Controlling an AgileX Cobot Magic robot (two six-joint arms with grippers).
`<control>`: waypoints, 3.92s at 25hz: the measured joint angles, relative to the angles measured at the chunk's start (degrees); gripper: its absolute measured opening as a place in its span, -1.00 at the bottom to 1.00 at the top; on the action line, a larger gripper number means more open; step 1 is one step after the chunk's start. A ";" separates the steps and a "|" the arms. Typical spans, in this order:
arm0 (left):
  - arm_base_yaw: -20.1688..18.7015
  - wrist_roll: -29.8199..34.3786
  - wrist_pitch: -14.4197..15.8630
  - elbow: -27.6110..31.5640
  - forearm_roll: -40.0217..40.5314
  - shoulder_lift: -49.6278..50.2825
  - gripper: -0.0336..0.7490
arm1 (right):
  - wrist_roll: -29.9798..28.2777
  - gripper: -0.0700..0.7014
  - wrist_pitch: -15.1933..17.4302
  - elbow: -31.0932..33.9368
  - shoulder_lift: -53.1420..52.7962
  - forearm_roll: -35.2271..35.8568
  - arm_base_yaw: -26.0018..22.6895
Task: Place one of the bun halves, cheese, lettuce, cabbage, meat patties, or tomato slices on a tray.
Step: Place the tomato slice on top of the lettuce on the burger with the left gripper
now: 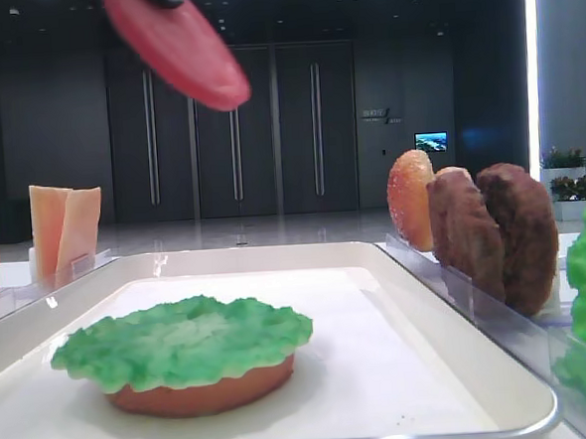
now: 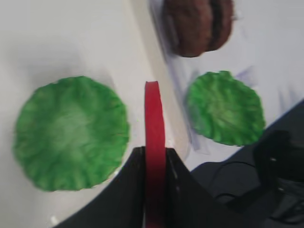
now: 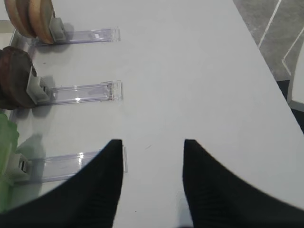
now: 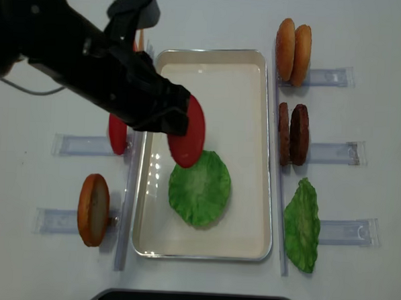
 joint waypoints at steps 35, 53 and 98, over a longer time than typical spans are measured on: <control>12.60 61.67 -1.01 30.38 -58.88 5.53 -0.77 | 0.00 -0.07 0.00 0.00 0.00 0.00 0.00; 12.60 66.14 -2.12 30.38 -63.56 11.21 -0.77 | 0.00 -0.07 0.00 0.00 0.00 0.00 0.00; 12.60 64.81 -5.03 30.38 -61.87 11.21 0.12 | 0.00 -0.07 0.00 0.00 0.00 0.00 0.00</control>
